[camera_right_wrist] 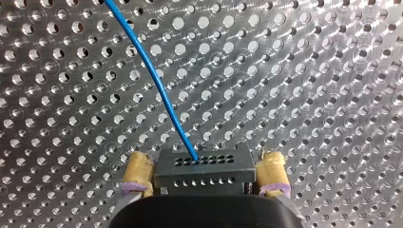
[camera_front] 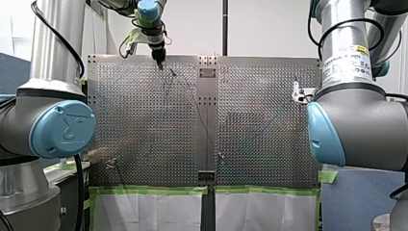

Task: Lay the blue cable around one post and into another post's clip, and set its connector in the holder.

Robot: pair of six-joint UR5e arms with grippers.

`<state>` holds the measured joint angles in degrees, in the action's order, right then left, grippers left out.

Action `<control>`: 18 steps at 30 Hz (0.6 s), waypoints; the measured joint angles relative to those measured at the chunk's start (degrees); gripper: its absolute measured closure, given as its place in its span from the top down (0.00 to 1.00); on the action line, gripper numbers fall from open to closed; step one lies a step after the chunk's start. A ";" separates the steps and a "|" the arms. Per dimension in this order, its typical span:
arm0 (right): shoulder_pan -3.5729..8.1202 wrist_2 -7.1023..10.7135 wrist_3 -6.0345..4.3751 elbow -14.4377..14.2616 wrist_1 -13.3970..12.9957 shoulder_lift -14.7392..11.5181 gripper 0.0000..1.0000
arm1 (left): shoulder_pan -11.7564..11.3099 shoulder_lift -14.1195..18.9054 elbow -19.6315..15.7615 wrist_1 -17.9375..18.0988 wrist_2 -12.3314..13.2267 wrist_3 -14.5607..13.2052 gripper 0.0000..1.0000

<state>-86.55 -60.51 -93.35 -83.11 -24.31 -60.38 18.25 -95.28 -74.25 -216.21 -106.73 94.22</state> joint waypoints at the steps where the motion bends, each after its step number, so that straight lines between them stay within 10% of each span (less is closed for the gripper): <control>1: 0.00 0.00 0.00 0.00 0.00 0.00 1.00 | 0.01 -0.01 0.00 0.06 0.00 0.03 1.00; 18: 0.00 0.00 0.00 0.00 0.00 0.00 1.00 | 0.11 1.40 -2.43 2.95 -0.12 1.62 1.00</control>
<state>-86.55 -60.51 -93.35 -83.11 -24.32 -60.37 18.37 -93.88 -76.67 -213.26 -106.85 95.84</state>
